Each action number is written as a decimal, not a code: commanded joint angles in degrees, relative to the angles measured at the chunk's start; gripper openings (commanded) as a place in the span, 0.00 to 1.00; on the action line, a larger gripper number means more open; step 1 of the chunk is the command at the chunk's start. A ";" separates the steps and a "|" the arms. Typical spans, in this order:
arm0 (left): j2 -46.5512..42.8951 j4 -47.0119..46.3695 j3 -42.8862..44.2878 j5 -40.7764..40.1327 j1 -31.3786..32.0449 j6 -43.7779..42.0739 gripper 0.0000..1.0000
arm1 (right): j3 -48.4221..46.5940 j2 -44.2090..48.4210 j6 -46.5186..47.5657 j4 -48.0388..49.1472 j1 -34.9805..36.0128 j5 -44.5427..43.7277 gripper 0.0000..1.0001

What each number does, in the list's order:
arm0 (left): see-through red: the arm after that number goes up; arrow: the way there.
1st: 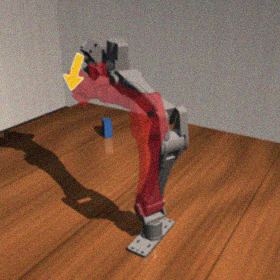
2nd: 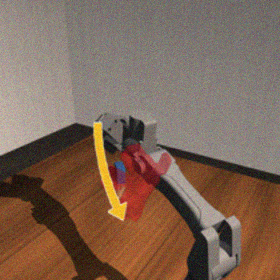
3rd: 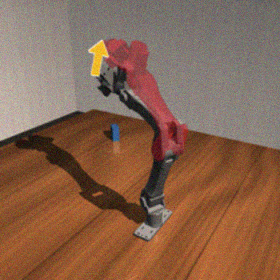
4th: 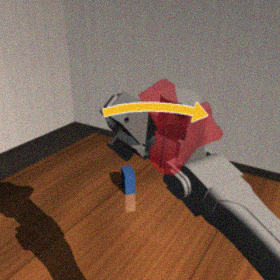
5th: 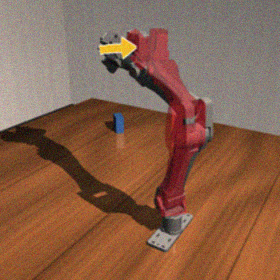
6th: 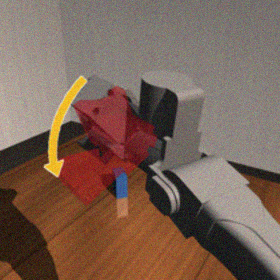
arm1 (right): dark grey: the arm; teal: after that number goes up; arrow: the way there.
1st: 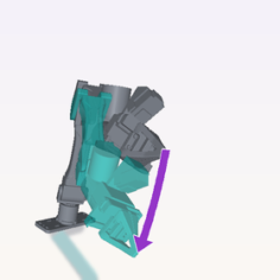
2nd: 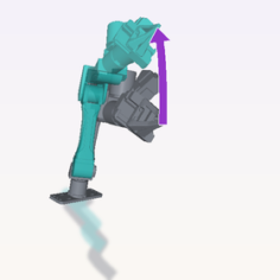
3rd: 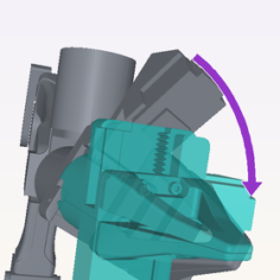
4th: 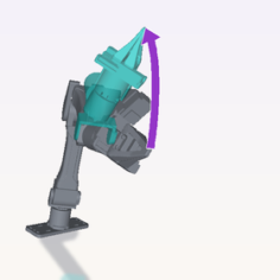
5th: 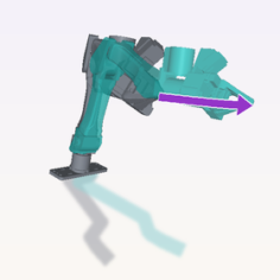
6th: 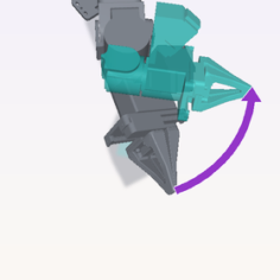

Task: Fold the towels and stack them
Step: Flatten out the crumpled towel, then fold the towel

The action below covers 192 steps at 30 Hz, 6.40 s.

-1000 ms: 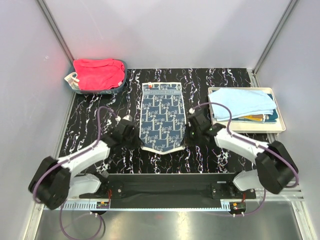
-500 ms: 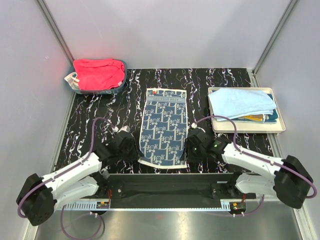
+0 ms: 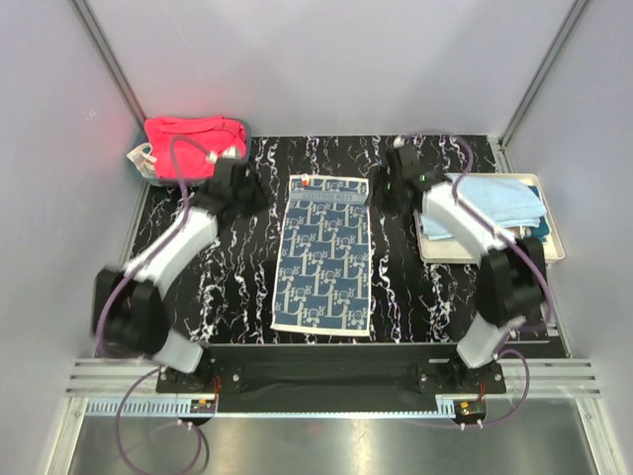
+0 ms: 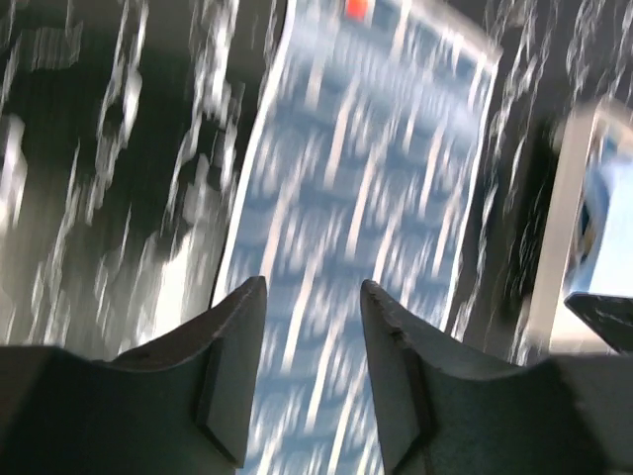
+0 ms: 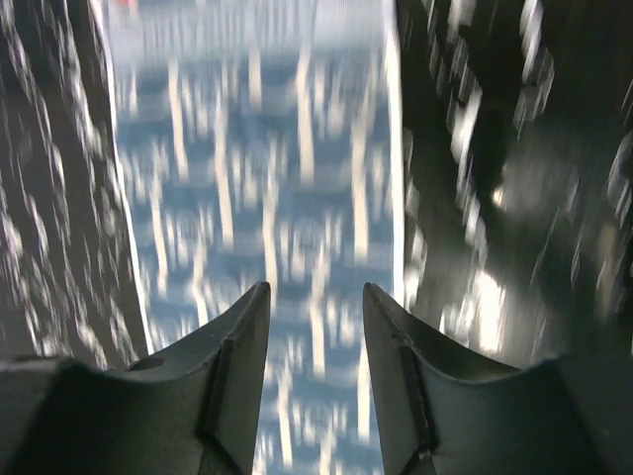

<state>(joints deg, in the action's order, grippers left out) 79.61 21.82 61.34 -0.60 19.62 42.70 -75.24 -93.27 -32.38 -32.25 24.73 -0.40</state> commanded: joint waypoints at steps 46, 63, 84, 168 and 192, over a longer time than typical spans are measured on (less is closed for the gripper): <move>68.39 8.76 65.75 5.00 -4.15 -13.96 0.31 | -60.55 -59.04 10.14 -9.23 -5.13 -9.00 0.38; 58.21 -8.10 52.22 8.86 -6.17 -10.62 0.00 | -58.18 -53.08 12.87 -4.68 -5.66 -11.72 0.01; 49.41 -27.98 50.72 7.98 -7.31 -10.35 0.00 | -60.02 -44.63 14.89 6.32 -9.00 -8.91 0.00; -18.62 -19.45 -27.15 -9.77 5.08 0.37 0.00 | 22.07 18.83 -2.25 12.74 12.09 -5.84 0.00; -17.56 -22.35 -34.36 -6.17 4.99 -0.42 0.00 | 28.05 15.92 -5.32 16.17 15.08 -5.57 0.00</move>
<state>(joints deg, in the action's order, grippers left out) 62.43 2.76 26.89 -6.48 24.86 43.35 -46.63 -78.72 -37.34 -16.29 39.38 -3.62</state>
